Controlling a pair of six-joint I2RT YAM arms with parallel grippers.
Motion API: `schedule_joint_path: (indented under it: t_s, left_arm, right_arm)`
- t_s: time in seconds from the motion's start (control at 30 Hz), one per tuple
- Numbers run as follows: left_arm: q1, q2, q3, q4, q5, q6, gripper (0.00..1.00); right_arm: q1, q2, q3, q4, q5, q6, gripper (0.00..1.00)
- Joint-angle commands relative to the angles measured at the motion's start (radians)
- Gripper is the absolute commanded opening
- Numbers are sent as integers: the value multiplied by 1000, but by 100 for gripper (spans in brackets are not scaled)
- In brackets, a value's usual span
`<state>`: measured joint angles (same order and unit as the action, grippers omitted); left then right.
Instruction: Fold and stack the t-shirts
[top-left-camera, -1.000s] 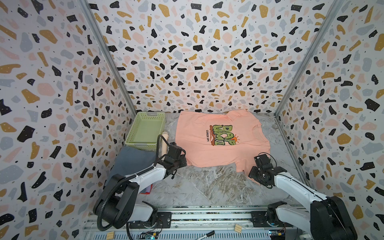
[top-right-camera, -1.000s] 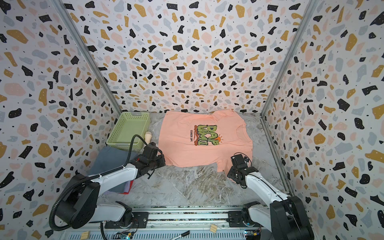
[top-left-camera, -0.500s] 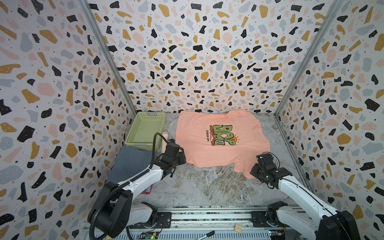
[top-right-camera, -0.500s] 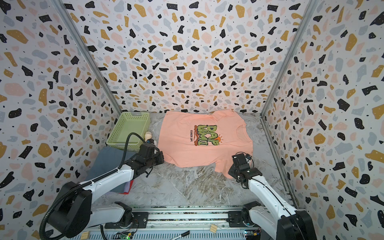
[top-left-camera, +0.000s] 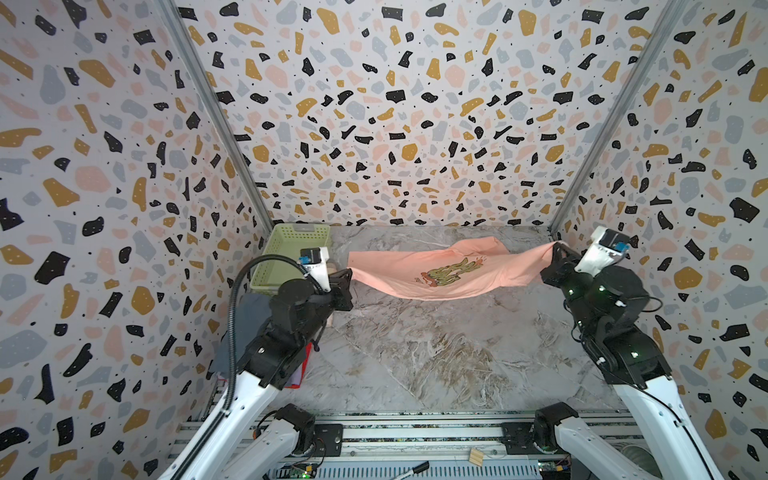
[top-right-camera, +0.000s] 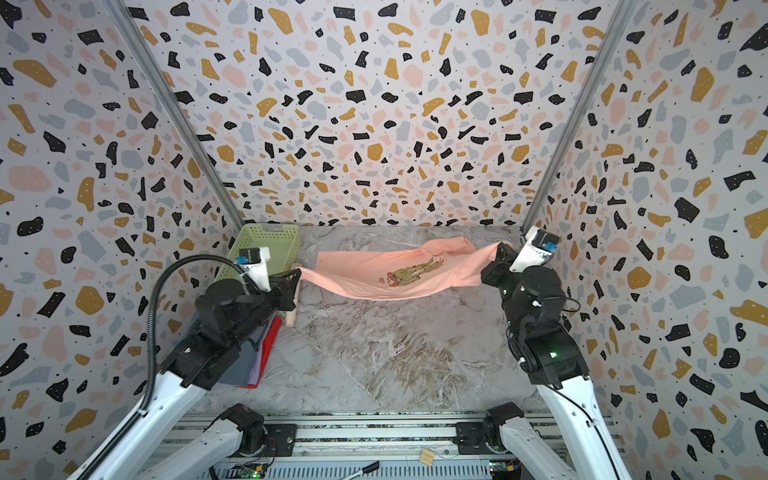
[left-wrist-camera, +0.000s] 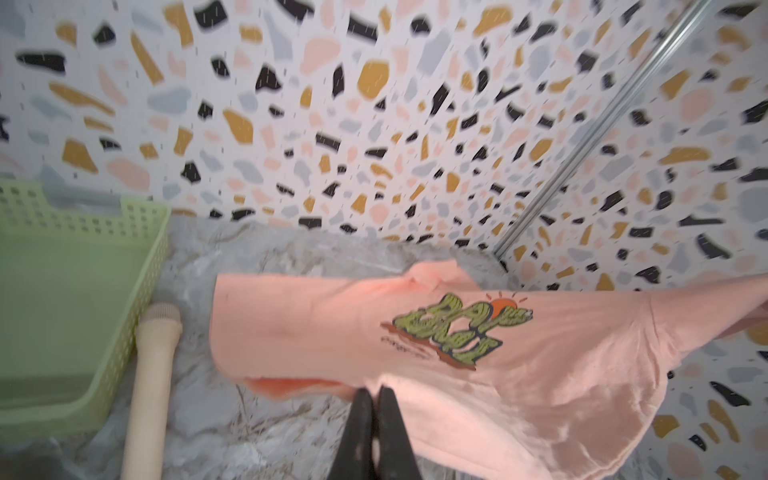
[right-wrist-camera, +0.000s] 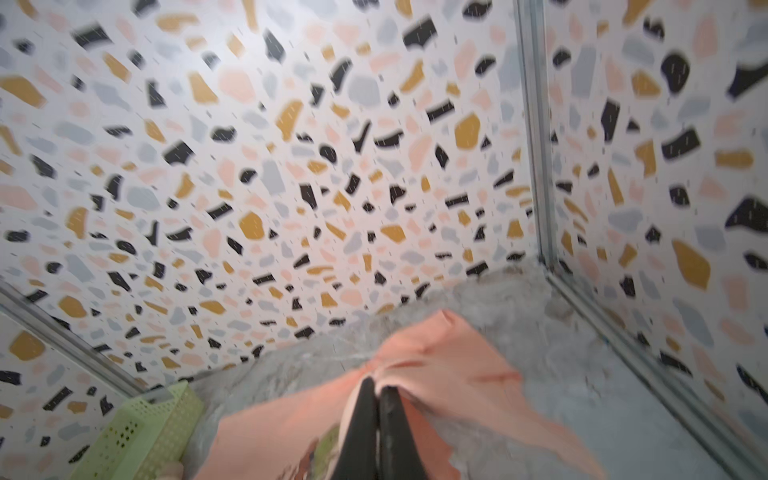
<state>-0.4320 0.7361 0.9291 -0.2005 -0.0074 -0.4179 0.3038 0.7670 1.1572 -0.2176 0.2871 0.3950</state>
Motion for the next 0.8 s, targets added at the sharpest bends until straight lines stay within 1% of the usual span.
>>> schedule_joint_path:
  t_s: [0.0, 0.07, 0.17, 0.27, 0.33, 0.4, 0.57, 0.63, 0.77]
  left_arm:
    - [4, -52, 129, 33, 47, 94, 0]
    - [5, -44, 192, 56, 67, 122, 0]
    - [6, -3, 260, 92, 70, 157, 0]
    - [5, 47, 274, 144, 57, 165, 0]
    - [6, 87, 266, 182, 47, 156, 0]
    - [5, 140, 264, 211, 41, 151, 0]
    - [7, 293, 268, 273, 15, 149, 0]
    - [7, 364, 287, 291, -1, 152, 0]
    - [18, 495, 339, 316, -33, 165, 0]
  right_arm:
    - [6, -10, 169, 206, -67, -189, 0]
    - [6, 12, 237, 279, -115, -252, 0]
    - [4, 73, 341, 351, -145, -327, 0]
    - [4, 159, 407, 399, -116, -384, 0]
    - [4, 225, 437, 401, -126, -406, 0]
    - [4, 287, 450, 408, -138, -416, 0]
    - [-10, 442, 466, 453, -116, -454, 0]
    - [-40, 511, 491, 458, -141, -444, 0]
    - [-134, 633, 540, 482, -207, -370, 0]
